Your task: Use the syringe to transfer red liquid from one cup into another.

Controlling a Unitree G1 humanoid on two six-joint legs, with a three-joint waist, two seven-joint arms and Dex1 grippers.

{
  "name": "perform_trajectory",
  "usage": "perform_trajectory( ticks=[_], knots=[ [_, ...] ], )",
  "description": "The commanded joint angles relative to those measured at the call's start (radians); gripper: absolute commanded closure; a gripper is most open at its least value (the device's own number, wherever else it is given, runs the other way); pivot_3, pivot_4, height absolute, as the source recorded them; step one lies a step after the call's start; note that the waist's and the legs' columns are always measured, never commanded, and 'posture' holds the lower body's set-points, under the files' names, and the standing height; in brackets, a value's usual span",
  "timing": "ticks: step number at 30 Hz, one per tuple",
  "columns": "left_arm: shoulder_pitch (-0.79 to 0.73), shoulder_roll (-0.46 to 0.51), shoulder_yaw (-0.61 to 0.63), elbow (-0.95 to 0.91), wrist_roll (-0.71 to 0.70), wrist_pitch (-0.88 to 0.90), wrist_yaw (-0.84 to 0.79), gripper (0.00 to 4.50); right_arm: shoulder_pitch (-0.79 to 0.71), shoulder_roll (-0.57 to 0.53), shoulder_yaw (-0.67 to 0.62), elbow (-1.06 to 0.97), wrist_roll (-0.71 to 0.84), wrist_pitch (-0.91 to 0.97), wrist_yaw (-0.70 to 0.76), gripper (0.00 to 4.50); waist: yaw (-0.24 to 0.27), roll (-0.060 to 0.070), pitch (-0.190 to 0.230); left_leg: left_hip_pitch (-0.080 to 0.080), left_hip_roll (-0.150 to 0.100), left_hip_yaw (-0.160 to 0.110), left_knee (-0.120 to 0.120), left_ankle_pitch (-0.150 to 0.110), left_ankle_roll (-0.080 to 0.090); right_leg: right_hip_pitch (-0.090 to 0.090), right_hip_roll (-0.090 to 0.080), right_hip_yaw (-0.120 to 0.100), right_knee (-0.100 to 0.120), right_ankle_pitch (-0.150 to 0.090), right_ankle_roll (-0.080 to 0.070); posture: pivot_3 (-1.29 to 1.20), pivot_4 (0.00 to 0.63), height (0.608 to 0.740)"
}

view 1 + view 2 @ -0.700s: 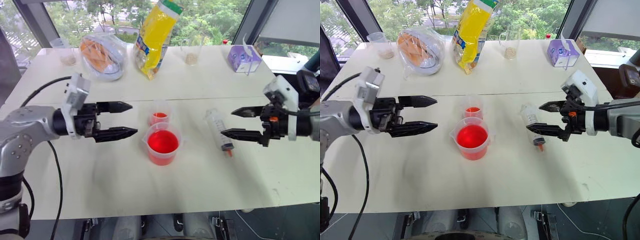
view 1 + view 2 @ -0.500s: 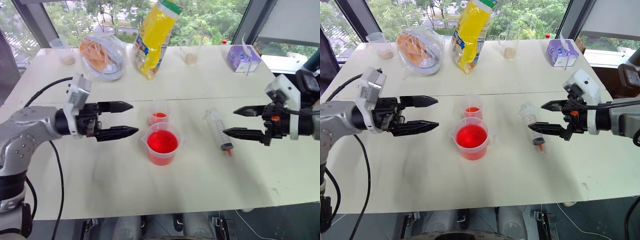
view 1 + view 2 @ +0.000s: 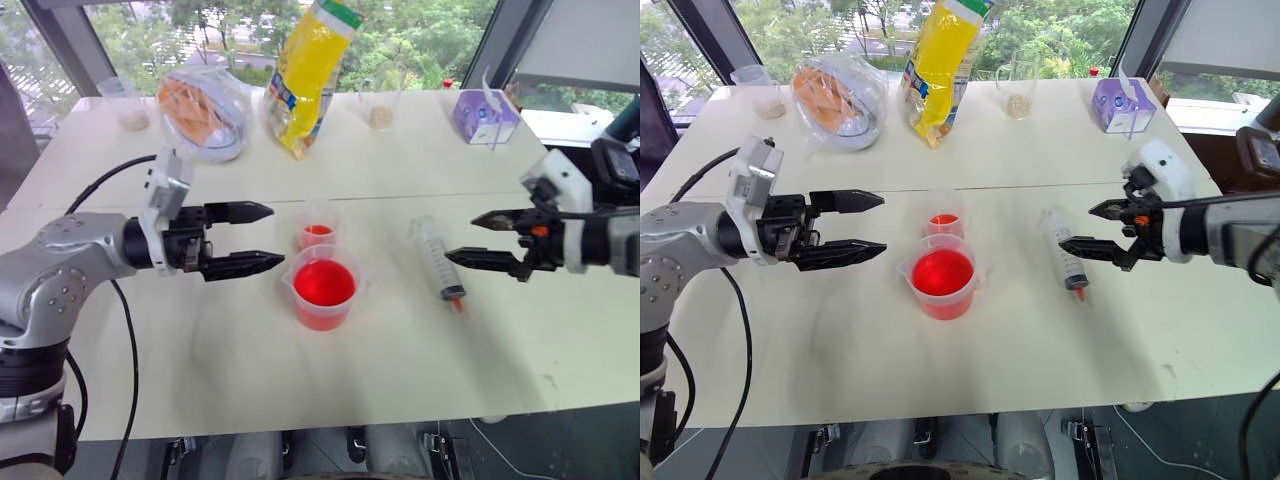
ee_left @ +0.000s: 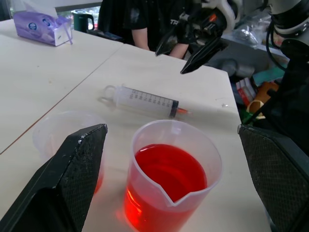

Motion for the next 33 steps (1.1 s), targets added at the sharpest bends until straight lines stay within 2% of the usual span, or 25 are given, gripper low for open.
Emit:
perform_trajectory(
  ticks=[1, 5, 11, 25, 28, 32, 33],
  knots=[
    [-0.005, 0.001, -0.004, -0.021, 0.013, -0.023, -0.009, 0.00, -0.110, 0.054, 0.110, 0.115, -0.100, 0.018, -0.053, 0.06, 0.000, 0.000, 0.000, 0.000, 0.000, 0.000, 0.000, 0.000, 0.000, 0.000, 0.000, 0.000, 0.000, 0.000, 0.000, 0.00, 0.150, 0.740],
    [0.003, -0.011, -0.014, -0.037, 0.014, -0.024, 0.006, 0.00, -0.212, 0.120, 0.201, 0.230, -0.156, 0.075, -0.066, 0.06, 0.004, 0.000, 0.000, 0.000, 0.000, 0.000, 0.000, 0.000, 0.000, 0.000, 0.000, 0.000, 0.001, 0.000, 0.001, 0.00, 0.150, 0.740],
    [0.031, -0.022, -0.011, -0.082, 0.000, -0.011, 0.036, 0.00, -0.263, 0.158, 0.355, 0.347, -0.264, 0.021, 0.004, 0.06, 0.004, 0.000, 0.000, -0.001, 0.000, 0.000, 0.000, 0.000, 0.001, 0.000, 0.000, 0.000, 0.000, 0.001, 0.001, 0.00, 0.150, 0.740],
    [0.111, -0.016, 0.028, -0.158, -0.038, -0.011, 0.117, 0.00, -0.360, 0.305, 0.491, 0.605, -0.455, -0.070, 0.093, 0.06, 0.002, 0.000, 0.000, 0.000, 0.000, 0.000, 0.000, 0.000, 0.000, 0.000, 0.001, 0.000, 0.001, 0.001, 0.002, 0.00, 0.150, 0.740],
    [0.117, -0.007, 0.039, -0.160, -0.041, -0.014, 0.119, 0.00, -0.357, 0.314, 0.501, 0.598, -0.481, -0.080, 0.113, 0.92, 0.002, 0.000, 0.000, 0.000, 0.000, 0.000, 0.000, 0.000, 0.000, 0.000, 0.001, 0.000, 0.001, 0.001, 0.001, 0.00, 0.150, 0.740],
    [0.116, 0.005, 0.053, -0.147, -0.035, -0.022, 0.114, 0.00, -0.335, 0.314, 0.492, 0.545, -0.492, -0.057, 0.123, 2.99, 0.001, 0.000, 0.000, 0.000, 0.000, 0.000, 0.000, 0.000, 0.000, 0.000, 0.001, 0.000, 0.001, 0.001, 0.001, 0.00, 0.150, 0.740],
    [0.108, 0.006, 0.053, -0.141, -0.033, -0.024, 0.114, 0.00, -0.330, 0.312, 0.486, 0.529, -0.491, -0.050, 0.125, 3.14, 0.001, 0.000, 0.000, 0.000, 0.000, 0.000, 0.000, 0.000, 0.000, 0.000, 0.001, 0.000, 0.001, 0.001, 0.001, 0.00, 0.150, 0.740]
  ],
)
